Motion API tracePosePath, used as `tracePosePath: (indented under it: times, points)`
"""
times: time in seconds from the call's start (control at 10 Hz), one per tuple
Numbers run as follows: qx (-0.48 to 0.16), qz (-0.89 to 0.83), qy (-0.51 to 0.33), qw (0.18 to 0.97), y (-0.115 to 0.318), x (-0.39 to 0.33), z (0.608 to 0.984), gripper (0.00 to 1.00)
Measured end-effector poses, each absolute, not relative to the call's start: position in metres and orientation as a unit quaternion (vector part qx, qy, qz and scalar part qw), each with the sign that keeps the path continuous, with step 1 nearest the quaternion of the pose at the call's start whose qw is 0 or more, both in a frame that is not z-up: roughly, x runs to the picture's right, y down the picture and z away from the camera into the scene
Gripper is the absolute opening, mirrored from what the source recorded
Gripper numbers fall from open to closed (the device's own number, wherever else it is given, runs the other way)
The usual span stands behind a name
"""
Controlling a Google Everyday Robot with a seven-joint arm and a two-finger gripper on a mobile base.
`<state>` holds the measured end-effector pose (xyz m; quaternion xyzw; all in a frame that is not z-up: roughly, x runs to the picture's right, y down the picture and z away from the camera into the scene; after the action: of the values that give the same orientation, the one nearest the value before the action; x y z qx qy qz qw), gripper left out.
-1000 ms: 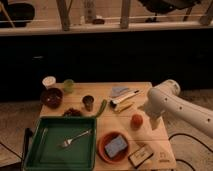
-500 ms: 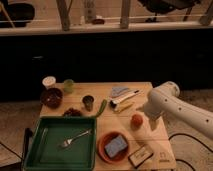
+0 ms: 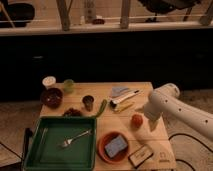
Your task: Place apple in metal cup
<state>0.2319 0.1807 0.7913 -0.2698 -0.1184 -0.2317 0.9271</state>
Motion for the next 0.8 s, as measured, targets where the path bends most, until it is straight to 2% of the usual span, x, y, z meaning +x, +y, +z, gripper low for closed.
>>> tracePosePath:
  times: [0.8]
  points:
    - [-0.272, -0.223, -0.143, 0.925, 0.189, 0.231, 0.805, 0.80]
